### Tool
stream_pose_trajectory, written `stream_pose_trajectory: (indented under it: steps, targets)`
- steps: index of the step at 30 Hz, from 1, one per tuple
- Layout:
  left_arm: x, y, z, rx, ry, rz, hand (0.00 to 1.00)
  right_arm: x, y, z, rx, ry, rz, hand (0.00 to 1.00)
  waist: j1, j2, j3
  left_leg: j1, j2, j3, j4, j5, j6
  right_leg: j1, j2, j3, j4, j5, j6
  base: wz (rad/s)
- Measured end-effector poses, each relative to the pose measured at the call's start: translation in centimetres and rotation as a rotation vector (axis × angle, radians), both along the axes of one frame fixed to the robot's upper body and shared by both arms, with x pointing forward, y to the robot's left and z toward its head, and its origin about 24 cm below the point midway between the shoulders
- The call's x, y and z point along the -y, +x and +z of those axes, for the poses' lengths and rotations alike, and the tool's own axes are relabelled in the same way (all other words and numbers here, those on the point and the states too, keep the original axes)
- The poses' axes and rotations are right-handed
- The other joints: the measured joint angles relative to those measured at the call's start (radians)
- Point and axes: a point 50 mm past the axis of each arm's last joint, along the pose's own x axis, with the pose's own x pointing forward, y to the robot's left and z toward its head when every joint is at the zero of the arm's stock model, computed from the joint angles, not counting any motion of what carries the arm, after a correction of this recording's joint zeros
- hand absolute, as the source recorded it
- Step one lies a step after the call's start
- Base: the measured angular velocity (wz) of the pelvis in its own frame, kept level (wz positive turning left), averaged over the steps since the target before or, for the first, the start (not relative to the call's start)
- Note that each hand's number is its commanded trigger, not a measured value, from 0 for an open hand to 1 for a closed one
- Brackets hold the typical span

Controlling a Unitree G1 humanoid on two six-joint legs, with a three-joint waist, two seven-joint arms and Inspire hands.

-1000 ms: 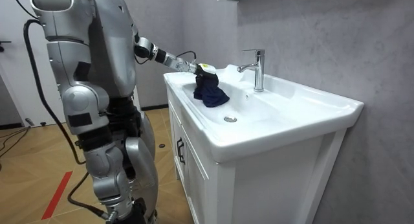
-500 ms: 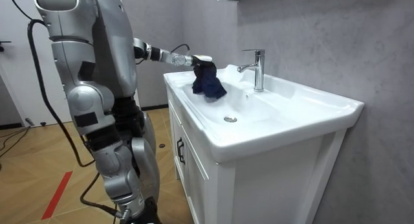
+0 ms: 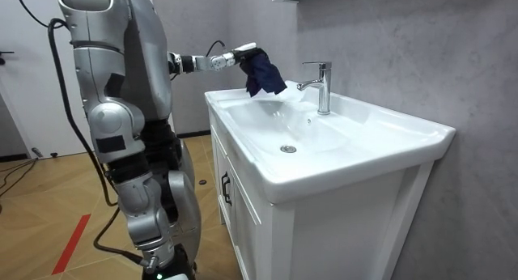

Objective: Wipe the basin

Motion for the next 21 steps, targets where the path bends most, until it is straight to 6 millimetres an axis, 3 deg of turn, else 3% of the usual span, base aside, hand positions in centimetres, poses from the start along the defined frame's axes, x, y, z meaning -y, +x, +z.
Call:
stream_pose_trajectory:
  steps: [7,15,21]
  targets:
    - [-0.1,-0.2,0.0,0.035,0.009,0.006,1.0,-0.1,-0.1,0.0,-0.014,-0.004,0.028,0.0,0.0,-0.002,0.0018,-0.003,-0.002,-0.007,0.0,0.001,0.001,0.0,-0.001,-0.006,-0.002,-0.001,0.001,0.02]
    - [-1.6,-3.0,-3.1,-0.091,0.005,0.073,1.0,-0.3,-0.3,-0.1,-0.031,0.018,0.049,0.0,0.024,0.003,-0.001,-0.003,-0.002,-0.009,0.0,0.001,0.001,0.006,-0.001,-0.01,-0.01,-0.001,0.002,0.0]
    - [-1.9,-3.6,-4.4,-0.139,-0.013,0.136,1.0,-0.3,-0.4,-0.1,-0.026,0.02,0.054,0.0,0.026,0.003,-0.0002,-0.004,-0.007,-0.029,0.001,0.001,0.001,0.018,-0.006,-0.034,-0.017,-0.003,0.004,0.11]
